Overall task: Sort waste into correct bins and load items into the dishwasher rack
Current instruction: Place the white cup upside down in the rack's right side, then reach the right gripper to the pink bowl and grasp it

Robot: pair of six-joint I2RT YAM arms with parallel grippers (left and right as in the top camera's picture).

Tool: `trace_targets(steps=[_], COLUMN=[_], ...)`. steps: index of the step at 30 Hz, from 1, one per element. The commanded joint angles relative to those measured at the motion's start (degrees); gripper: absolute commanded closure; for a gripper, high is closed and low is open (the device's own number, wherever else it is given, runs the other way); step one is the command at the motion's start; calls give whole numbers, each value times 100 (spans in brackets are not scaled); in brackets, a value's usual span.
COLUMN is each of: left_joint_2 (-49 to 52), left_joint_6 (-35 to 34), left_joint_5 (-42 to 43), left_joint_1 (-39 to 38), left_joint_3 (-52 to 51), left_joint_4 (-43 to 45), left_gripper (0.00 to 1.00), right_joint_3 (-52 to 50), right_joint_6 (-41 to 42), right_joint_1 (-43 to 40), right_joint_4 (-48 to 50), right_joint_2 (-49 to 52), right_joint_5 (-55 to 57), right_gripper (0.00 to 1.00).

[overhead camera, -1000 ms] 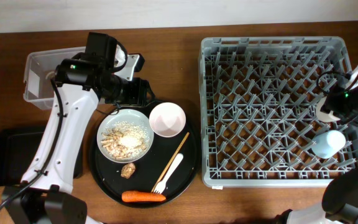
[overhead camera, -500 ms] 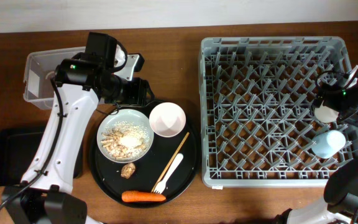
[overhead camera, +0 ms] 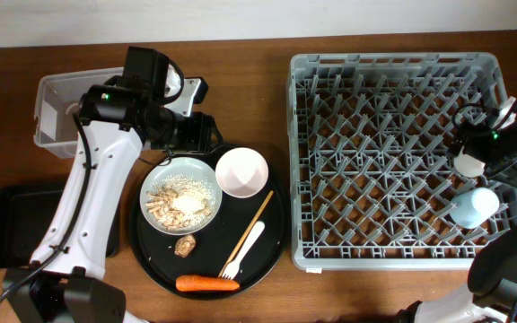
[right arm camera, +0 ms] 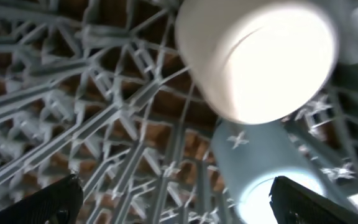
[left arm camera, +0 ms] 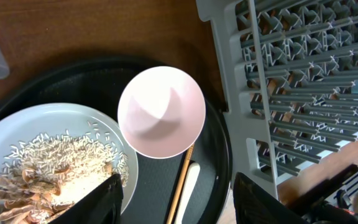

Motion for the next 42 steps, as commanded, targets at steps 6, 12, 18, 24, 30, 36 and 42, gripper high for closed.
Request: trace_targets(steps=[6,12,18,24,30,36,42], left_joint_2=[-31,-33,-33,-33,-33,-33,-33], left_joint_6=[-37,-275,-813,-1001,-999,-1001,-1001], left_joint_5=[-197,-1272,-1499,-1499,-1591,-1596,-1585], left_joint_1=[13,103,1139,1965,2385,2389,2389], left_joint_3=[26,26,26,26,26,26,26], left_joint_4=[-33,-407,-669,-765,-802,-793,-807], left_gripper=[39,36,34,33,29,29,29], right_joint_3=[487,487,487,487,487,472,470], right_joint_6=[-2138,-2094,-1156,-173,409,623,621], right_joint_1=[1222,3353,5466,6312,6408,6419,6419], right_joint_4=[-612,-540,315,763,1119,1596,2076], right_joint_2=[-1023,-1086,-461,450,1152,1370,1694], right_joint_5=[-3222,-2815,-1113,223,756,761,756], right_gripper=[1,1,1,1,3,13,19])
